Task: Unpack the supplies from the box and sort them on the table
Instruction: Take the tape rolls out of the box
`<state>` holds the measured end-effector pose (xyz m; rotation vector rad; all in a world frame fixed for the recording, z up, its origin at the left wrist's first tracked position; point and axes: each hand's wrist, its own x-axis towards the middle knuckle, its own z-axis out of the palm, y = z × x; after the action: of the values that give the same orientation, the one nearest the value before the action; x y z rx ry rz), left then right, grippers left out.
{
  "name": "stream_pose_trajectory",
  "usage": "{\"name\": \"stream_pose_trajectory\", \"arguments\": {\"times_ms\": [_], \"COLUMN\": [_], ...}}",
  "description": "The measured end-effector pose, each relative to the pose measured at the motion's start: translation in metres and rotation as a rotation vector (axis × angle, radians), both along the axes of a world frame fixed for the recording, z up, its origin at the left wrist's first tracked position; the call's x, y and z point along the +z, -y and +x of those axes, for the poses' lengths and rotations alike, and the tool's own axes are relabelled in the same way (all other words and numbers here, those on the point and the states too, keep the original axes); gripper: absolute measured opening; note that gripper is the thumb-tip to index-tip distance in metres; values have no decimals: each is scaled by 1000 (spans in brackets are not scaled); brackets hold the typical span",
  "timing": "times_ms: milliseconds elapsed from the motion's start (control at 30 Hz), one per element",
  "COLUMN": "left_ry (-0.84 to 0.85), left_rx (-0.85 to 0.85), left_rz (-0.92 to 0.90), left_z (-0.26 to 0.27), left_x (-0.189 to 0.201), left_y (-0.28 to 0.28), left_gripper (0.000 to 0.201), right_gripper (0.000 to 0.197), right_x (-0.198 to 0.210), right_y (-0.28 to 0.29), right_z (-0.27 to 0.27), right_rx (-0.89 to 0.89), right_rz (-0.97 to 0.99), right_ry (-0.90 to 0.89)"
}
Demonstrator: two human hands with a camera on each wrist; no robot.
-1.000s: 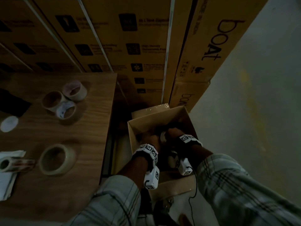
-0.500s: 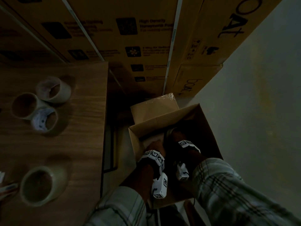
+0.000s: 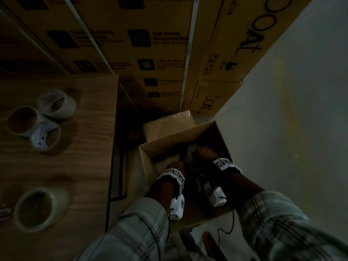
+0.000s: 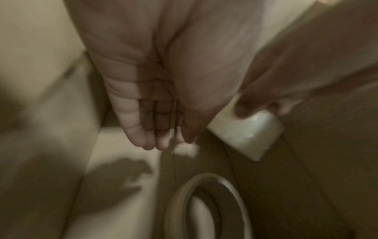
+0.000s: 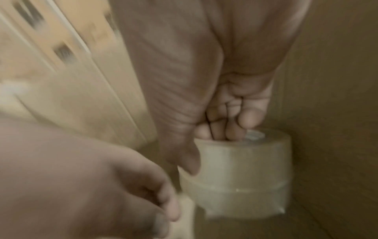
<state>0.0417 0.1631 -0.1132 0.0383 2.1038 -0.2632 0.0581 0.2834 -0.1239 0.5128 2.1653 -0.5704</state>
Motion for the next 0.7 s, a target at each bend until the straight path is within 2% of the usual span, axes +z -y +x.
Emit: {"name": "stream_pose_trajectory", "arguments": {"times_ms": [67,133,200,333,467,533,633,667,700], "left_ry": [43,38,105,129,149,108,87,98,149], "left_rx": [-40,-78,-50,-19,-207,-157,-32,27,2], "left_rz": [64,5,-24,-87,-40,-58,-55,20,74], "left_z": [-3,-3,-2,3,11,16,21,20,20], "left_x": [-9,-11,-18,-39,-71,-87,-78,-75,-74], "left_y": [-10,-15,-21,-26,-26,-30,-41,-39,-44], "left_gripper": [49,52,53,51,53,59,59,57,55], "right_gripper": [53,61,60,55,54,56,59,60,61], "right_x": [15,14,15,6,-2,-8,-15,-17,-16], "right_y": [-3,-7,-6,-7,-11,-13,-14,-15,-16], "right_z": [-1,3,7,15,16,17,18,17,16], "right_rx": [-100,-80,-37,-36,-29,-7,-23,-37,-52], "right_rz": [-55,-27,-6,33,34,53,21,-8,-22], "right_ry": [46,6,-19,-144,-189,-205,-236,-232,-225]}}
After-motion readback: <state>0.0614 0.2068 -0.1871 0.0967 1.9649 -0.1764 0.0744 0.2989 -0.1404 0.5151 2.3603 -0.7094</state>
